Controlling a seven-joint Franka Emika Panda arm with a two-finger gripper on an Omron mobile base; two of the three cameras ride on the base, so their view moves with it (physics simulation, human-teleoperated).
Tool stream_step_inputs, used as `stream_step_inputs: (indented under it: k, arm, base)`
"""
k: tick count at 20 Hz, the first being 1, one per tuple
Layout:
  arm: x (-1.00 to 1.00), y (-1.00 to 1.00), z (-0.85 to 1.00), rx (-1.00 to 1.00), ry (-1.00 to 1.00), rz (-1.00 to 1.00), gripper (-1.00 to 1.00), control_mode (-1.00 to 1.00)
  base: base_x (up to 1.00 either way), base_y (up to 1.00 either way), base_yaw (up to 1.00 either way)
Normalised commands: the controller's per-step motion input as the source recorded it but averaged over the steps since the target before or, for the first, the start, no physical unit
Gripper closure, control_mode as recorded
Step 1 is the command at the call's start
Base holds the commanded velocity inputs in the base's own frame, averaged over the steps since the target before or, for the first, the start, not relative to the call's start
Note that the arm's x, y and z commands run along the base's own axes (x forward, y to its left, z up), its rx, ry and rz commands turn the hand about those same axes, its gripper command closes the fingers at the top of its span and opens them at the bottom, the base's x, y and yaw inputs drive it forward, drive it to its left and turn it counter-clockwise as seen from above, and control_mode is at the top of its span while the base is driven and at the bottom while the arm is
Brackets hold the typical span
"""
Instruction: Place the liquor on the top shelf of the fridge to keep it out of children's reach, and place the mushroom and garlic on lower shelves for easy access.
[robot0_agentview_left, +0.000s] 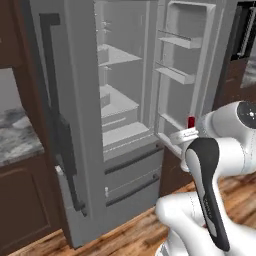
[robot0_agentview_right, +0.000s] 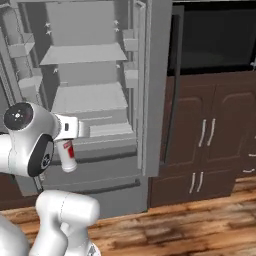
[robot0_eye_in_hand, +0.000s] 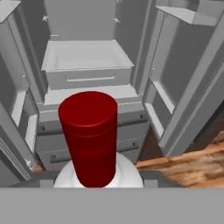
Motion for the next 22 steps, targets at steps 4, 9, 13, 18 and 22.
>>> stream_step_inputs:
  k: [4, 9, 13, 18, 22]
  arm:
    - [0.00, 0.00, 0.00, 0.00, 0.00, 0.00, 1.00, 1.00]
    - [0.00, 0.00, 0.00, 0.00, 0.00, 0.00, 1.00, 1.00]
    - [0.00, 0.00, 0.00, 0.00, 0.00, 0.00, 1.00, 1.00]
    - [0.00, 0.00, 0.00, 0.00, 0.00, 0.00, 1.00, 1.00]
    - [0.00, 0.00, 0.00, 0.00, 0.00, 0.00, 1.00, 1.00]
  base:
    - [0.38, -0.48, 0.50]
    - [0.53, -0.06, 0.33]
    - [0.72, -0.01, 0.20]
    - [0.78, -0.02, 0.13]
    - [0.74, -0.19, 0.13]
